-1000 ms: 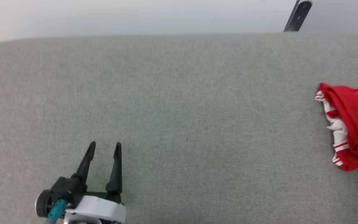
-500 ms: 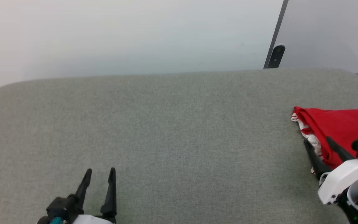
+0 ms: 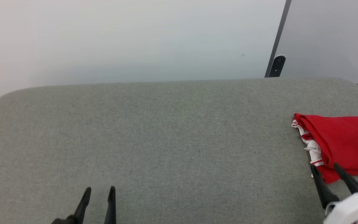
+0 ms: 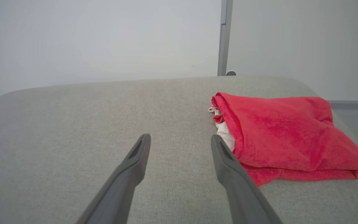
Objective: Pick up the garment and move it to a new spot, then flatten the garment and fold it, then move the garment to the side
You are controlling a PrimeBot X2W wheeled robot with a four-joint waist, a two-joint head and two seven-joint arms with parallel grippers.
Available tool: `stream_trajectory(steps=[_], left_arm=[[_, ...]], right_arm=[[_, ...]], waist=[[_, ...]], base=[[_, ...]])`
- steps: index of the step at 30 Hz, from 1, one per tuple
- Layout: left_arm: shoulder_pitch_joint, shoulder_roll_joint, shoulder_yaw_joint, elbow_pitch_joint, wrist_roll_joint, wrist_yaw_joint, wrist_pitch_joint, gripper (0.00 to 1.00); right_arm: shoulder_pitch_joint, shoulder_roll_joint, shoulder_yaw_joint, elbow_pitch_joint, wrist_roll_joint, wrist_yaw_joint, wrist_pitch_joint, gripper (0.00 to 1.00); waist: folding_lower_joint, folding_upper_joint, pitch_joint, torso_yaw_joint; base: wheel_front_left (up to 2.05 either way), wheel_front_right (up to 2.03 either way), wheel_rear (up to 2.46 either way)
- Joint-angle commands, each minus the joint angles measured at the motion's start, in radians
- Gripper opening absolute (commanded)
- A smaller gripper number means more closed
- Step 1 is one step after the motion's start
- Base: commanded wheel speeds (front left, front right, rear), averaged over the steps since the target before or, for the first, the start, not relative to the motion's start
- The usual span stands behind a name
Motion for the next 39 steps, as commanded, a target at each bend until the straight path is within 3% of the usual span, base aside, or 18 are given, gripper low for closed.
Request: stream_trajectory(steps=[1, 13, 37, 38, 39], left_arm=[[0.016, 0.002, 0.001, -0.011, 0.001, 0.000, 0.000, 1.00], [0.098, 0.011, 0.004, -0.128, -0.008, 0.029, 0.025, 1.00], [0.111, 0.020, -0.010, -0.151, -0.022, 0.054, 0.031, 1.00], [0.108, 0.017, -0.010, -0.150, -0.017, 0.053, 0.033, 0.00], [0.108, 0.017, -0.010, -0.147, -0.018, 0.052, 0.032, 0.00]], right_arm=[[0.030, 0.006, -0.010, -0.019, -0.010, -0.001, 0.008, 1.00], [0.163, 0.058, -0.087, -0.189, -0.047, -0.001, 0.092, 1.00], [0.143, 0.064, -0.065, -0.194, -0.042, -0.001, 0.100, 1.00], [0.149, 0.067, -0.067, -0.194, -0.048, 0.000, 0.101, 0.00], [0.149, 0.070, -0.066, -0.189, -0.047, 0.000, 0.100, 0.00]], waist=[[0.0000, 0.0000, 0.003, 0.006], [0.0000, 0.0000, 0.020, 0.011], [0.0000, 0.0000, 0.024, 0.001], [0.0000, 0.0000, 0.024, 0.001], [0.0000, 0.0000, 0.024, 0.000]], base=[[0.00, 0.00, 0.00], [0.00, 0.00, 0.00], [0.00, 0.00, 0.00], [0.00, 0.00, 0.00], [0.00, 0.00, 0.00]])
